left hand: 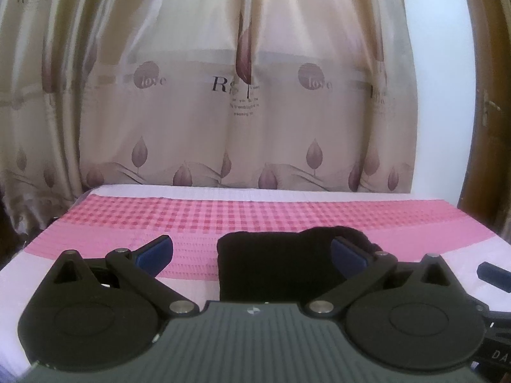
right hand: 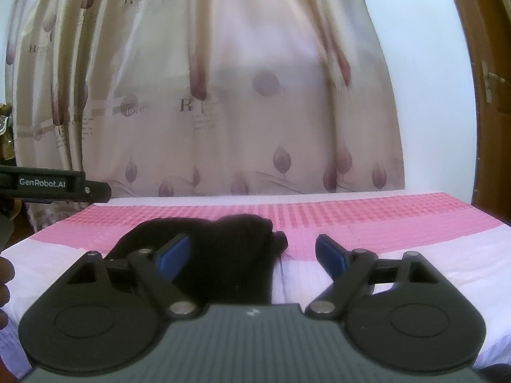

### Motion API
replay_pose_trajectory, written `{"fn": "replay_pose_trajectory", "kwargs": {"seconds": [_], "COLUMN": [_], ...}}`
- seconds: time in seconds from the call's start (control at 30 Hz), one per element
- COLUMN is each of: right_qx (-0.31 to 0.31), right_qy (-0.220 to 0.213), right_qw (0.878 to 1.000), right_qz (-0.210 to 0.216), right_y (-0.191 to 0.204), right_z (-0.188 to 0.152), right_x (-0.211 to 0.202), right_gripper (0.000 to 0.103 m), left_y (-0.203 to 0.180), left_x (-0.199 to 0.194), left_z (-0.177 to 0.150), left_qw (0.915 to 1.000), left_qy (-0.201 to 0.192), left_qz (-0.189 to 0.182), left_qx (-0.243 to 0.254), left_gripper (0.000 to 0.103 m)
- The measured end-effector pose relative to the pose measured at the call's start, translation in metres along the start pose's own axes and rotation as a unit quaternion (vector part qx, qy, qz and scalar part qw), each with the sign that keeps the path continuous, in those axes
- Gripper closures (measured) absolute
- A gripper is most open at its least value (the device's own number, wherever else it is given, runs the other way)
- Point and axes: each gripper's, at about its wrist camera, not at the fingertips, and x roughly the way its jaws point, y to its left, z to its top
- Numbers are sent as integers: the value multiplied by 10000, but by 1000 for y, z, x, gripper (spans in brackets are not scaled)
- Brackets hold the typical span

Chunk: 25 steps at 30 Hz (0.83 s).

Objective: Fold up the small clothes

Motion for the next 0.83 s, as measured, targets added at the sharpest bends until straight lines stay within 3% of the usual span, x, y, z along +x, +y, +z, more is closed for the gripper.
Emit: {"fn": "replay_pose_trajectory", "kwargs": {"seconds": [0.4, 0.83], "right_qx": [-67, -167], "right_qy": [59, 10], "right_qw": [10000, 9997], "right_qz": [6, -198], "right_y": [3, 7], "right_z": [-1, -1], "right_x": [4, 4], "right_gripper": [16, 12], "left_y": [-3, -3], "left_x": [11, 17], "left_z": [-3, -5], "left_qw": [9998, 9999], "left_qy": [130, 74], "left_qz": [-165, 85], "left_qx": [44, 36], "left_gripper": [0, 0]}}
